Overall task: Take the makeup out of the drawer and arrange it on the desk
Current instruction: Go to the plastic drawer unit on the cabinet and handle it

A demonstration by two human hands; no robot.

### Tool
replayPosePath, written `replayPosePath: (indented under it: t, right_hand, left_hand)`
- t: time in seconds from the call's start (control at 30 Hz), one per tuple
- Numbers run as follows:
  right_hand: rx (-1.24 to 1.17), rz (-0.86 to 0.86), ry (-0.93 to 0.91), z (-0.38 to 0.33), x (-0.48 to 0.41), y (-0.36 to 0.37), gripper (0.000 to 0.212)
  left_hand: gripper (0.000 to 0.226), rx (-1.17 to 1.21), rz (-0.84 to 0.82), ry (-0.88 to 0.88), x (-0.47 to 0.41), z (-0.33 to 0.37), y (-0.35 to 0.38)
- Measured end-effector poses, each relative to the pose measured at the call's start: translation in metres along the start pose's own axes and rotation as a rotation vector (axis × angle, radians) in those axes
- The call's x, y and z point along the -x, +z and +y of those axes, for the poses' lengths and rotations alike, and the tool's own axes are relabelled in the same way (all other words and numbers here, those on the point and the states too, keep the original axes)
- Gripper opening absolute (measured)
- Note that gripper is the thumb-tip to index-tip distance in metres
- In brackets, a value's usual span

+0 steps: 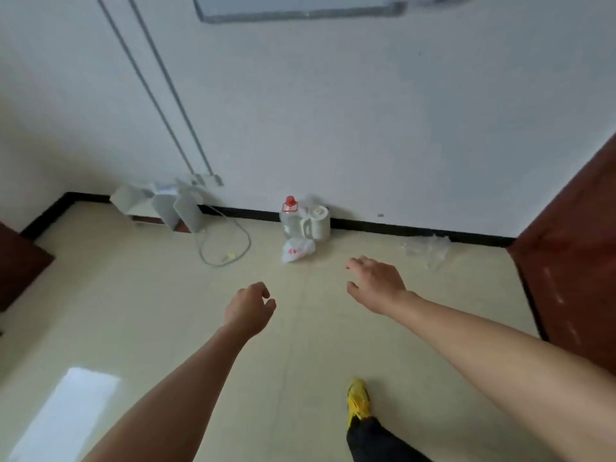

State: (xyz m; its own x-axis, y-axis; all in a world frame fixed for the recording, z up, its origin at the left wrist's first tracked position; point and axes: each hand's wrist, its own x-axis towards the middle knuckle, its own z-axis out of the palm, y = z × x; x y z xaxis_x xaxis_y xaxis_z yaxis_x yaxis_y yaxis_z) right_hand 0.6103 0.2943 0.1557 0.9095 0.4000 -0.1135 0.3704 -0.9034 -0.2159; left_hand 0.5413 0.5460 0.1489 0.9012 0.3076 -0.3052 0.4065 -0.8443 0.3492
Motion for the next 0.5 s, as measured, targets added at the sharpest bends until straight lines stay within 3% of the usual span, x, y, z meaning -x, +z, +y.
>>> replayPosePath:
  t: [0.3, 0.5]
  right_hand:
    - [0.147, -0.077, -0.524, -0.179, -0.222, 0.019, 0.033]
    - [0.22, -0.14, -0.777, -0.311, -0.324, 0.027, 0.032]
  left_hand:
    - [0.029, -0.017, 0.125, -0.371, -0.091, -0.143, -0.105]
    - [0.029, 0.052, 0.225, -0.576, -0.103, -0.225, -0.156]
